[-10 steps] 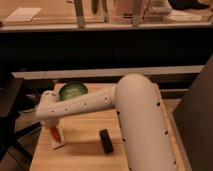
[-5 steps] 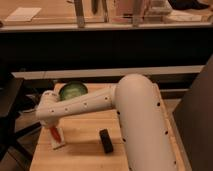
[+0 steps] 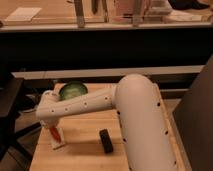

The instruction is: Place the pepper on the white sponge

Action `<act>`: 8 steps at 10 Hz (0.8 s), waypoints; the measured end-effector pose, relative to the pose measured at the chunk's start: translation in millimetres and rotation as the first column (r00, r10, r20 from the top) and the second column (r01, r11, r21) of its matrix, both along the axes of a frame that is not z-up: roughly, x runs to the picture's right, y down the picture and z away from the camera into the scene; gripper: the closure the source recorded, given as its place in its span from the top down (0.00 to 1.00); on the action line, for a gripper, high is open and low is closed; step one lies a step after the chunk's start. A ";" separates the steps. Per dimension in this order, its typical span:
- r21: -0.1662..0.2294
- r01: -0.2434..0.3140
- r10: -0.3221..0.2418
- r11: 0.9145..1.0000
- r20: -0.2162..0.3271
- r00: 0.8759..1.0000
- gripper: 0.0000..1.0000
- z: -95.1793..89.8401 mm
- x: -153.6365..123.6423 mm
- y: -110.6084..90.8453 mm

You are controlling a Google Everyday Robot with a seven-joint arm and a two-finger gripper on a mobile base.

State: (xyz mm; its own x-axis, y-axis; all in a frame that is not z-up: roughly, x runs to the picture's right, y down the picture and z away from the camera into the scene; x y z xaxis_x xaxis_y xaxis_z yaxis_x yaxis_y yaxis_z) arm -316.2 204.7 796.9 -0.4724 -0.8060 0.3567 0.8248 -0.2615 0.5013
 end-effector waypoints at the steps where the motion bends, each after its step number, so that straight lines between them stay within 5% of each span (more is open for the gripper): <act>1: 0.001 0.003 -0.003 1.000 0.003 1.000 0.16 -0.4 -0.4 0.0; 8: 0.001 0.021 -0.021 1.000 0.026 0.999 0.16 -2.4 -2.8 1.7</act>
State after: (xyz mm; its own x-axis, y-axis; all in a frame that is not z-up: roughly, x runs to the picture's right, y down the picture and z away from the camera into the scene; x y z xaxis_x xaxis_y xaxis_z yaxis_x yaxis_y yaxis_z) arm -319.0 206.3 794.5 -0.4988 -0.7957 0.3436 0.8055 -0.2793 0.5227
